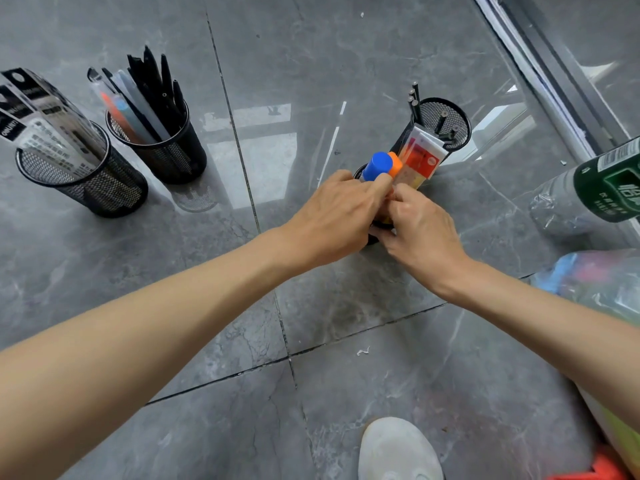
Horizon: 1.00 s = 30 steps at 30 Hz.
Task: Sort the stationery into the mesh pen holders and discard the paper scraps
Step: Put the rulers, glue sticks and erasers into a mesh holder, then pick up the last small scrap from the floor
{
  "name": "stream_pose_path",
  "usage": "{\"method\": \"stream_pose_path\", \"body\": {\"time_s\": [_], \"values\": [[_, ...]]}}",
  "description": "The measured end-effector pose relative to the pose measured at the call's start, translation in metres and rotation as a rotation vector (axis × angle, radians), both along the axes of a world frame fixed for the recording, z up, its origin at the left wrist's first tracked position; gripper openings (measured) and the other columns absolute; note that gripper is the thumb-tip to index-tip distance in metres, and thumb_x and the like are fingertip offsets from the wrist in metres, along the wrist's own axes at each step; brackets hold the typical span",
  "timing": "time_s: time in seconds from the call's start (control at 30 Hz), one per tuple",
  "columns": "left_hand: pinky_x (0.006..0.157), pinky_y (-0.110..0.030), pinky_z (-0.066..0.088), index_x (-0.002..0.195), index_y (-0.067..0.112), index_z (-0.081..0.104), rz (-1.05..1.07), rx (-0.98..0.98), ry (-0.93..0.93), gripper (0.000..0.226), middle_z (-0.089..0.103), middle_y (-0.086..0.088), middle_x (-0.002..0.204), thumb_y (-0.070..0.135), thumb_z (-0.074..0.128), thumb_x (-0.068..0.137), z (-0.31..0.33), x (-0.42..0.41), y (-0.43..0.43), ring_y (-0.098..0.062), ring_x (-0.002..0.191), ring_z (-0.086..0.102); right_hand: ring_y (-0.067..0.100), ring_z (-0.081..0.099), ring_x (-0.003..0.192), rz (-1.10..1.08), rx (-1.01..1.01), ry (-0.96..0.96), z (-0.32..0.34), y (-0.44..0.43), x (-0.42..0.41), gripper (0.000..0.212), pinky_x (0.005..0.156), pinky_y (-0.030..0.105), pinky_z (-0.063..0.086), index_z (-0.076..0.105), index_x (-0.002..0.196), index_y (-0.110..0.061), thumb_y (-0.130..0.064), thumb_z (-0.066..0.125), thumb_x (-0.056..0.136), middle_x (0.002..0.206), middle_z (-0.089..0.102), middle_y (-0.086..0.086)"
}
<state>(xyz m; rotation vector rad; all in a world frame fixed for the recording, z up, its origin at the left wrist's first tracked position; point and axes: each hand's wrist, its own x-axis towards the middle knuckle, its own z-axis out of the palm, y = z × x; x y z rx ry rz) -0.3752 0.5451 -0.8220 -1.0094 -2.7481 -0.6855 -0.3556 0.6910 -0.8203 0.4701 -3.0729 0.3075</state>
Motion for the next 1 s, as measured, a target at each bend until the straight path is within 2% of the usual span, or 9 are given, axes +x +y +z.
{"method": "stream_pose_path", "body": {"time_s": [0.1,0.2,0.33,0.43,0.6,0.7,0.8,0.9,1.0], "values": [[0.068,-0.034,0.038,0.084,0.012,0.039,-0.098,-0.073,-0.013,0.025,0.035,0.004,0.060,-0.002,0.043,0.064,0.000,-0.009,0.004,-0.024,0.051,0.031,0.028,0.051,0.096,0.020,0.059,0.017,-0.003,0.003,-0.003,0.027,0.058,0.033,0.040,0.062,0.101,0.000,-0.019,0.067,0.083,0.102,0.053,0.008],[0.072,-0.031,0.039,0.093,0.007,0.051,-0.099,-0.048,0.015,0.033,0.050,-0.002,0.070,0.005,0.027,0.071,-0.008,-0.007,0.003,-0.024,0.062,0.045,0.027,0.049,0.098,0.031,0.059,0.027,0.000,0.006,-0.005,0.023,0.059,0.031,0.035,0.062,0.097,0.000,-0.017,0.065,0.084,0.102,0.052,0.009],[0.074,-0.029,0.035,0.115,-0.001,0.055,-0.064,0.044,0.093,0.048,0.057,-0.016,0.099,0.001,0.024,0.078,-0.016,0.009,-0.011,-0.025,0.082,0.048,0.024,0.053,0.093,0.007,-0.076,0.039,0.007,0.007,0.004,0.022,0.065,0.037,0.050,0.062,0.102,-0.006,-0.017,0.065,0.083,0.100,0.053,0.006],[0.074,-0.027,0.033,0.117,0.001,0.053,0.009,0.021,0.137,0.048,0.055,-0.019,0.111,-0.002,0.030,0.075,-0.018,0.015,-0.024,-0.023,0.094,0.042,0.023,0.057,0.075,0.040,-0.154,0.156,0.011,0.004,0.012,0.022,0.051,0.034,0.048,0.059,0.098,-0.008,-0.013,0.070,0.080,0.097,0.053,0.007],[0.067,-0.031,0.046,0.125,0.004,0.051,0.140,-0.039,0.041,0.059,0.052,-0.021,0.116,-0.008,0.060,0.067,-0.031,0.015,-0.036,-0.031,0.092,0.052,0.031,0.058,0.065,0.211,-0.015,0.232,0.002,-0.007,0.014,0.018,0.039,0.028,0.038,0.060,0.087,-0.004,-0.006,0.073,0.074,0.088,0.058,0.013],[0.070,-0.035,0.049,0.136,0.009,0.044,0.106,-0.024,-0.037,0.069,0.050,-0.019,0.122,-0.006,0.061,0.071,-0.040,0.012,-0.036,-0.033,0.098,0.053,0.030,0.059,0.071,0.142,-0.056,0.259,-0.003,-0.011,0.006,0.018,0.045,0.026,0.038,0.061,0.094,-0.006,-0.005,0.067,0.077,0.089,0.059,0.011],[0.071,-0.035,0.048,0.143,0.012,0.038,0.104,0.029,-0.101,0.077,0.050,-0.018,0.125,-0.008,0.057,0.071,-0.050,0.015,-0.030,-0.033,0.102,0.053,0.028,0.060,0.080,-0.016,-0.193,0.212,-0.006,-0.014,0.006,0.016,0.055,0.038,0.050,0.060,0.094,-0.007,-0.012,0.065,0.080,0.088,0.062,0.007],[0.074,-0.036,0.047,0.146,0.009,0.029,0.115,0.131,-0.178,0.078,0.047,-0.016,0.129,-0.007,0.049,0.072,-0.056,0.023,-0.021,-0.030,0.103,0.051,0.026,0.059,0.085,-0.064,-0.241,0.186,-0.006,-0.013,0.006,0.015,0.065,0.040,0.048,0.061,0.093,-0.008,-0.015,0.065,0.080,0.089,0.062,0.006],[0.066,-0.021,0.032,0.148,0.008,0.024,0.166,0.176,-0.259,0.080,0.045,-0.012,0.135,-0.006,0.047,0.072,-0.053,0.030,-0.013,-0.023,0.097,0.049,0.027,0.059,0.084,-0.051,-0.335,0.221,-0.005,-0.016,0.014,0.011,0.065,0.035,0.048,0.061,0.089,-0.004,-0.009,0.064,0.080,0.089,0.058,0.012]]}}
